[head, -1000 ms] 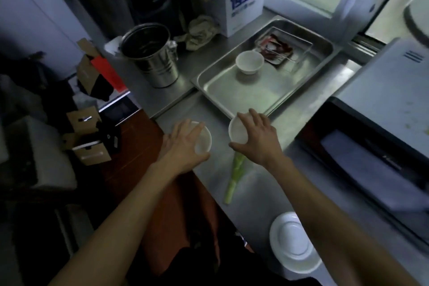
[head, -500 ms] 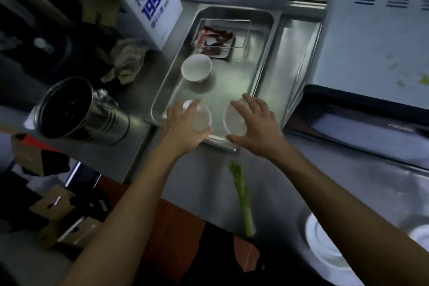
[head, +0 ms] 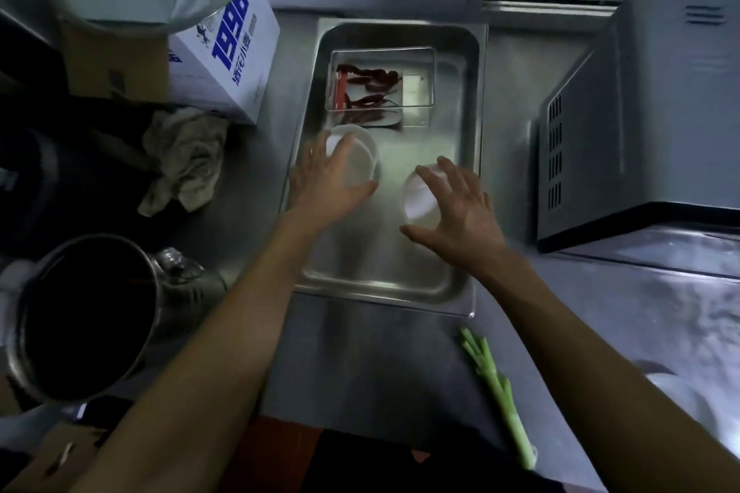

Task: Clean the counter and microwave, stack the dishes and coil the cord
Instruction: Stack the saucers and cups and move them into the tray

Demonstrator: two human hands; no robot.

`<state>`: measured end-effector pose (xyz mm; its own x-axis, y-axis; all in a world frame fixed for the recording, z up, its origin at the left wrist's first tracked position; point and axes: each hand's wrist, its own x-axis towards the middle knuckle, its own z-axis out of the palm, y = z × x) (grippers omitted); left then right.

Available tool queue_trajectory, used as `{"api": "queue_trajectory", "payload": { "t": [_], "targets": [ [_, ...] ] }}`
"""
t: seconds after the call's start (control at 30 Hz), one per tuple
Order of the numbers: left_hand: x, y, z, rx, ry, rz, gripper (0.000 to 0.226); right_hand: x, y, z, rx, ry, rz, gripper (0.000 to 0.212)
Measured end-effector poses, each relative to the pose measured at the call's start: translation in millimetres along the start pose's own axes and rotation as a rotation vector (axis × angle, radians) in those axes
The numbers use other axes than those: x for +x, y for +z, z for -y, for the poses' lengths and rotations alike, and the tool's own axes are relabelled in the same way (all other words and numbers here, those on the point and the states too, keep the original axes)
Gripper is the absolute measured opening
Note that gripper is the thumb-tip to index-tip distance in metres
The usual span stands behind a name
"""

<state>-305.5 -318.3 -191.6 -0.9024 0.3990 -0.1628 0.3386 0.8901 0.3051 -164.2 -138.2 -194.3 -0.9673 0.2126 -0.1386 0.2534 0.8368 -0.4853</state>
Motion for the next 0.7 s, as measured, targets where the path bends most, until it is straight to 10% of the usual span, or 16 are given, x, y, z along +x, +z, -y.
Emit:
{"api": "queue_trajectory", "payload": {
  "t": [0.7],
  "targets": [
    [73.7,39.4,18.0,0.033,0.095,0.149,0.09,54.9,18.9,5.0,-0.002,0.073,0.013,0.093]
  ]
}}
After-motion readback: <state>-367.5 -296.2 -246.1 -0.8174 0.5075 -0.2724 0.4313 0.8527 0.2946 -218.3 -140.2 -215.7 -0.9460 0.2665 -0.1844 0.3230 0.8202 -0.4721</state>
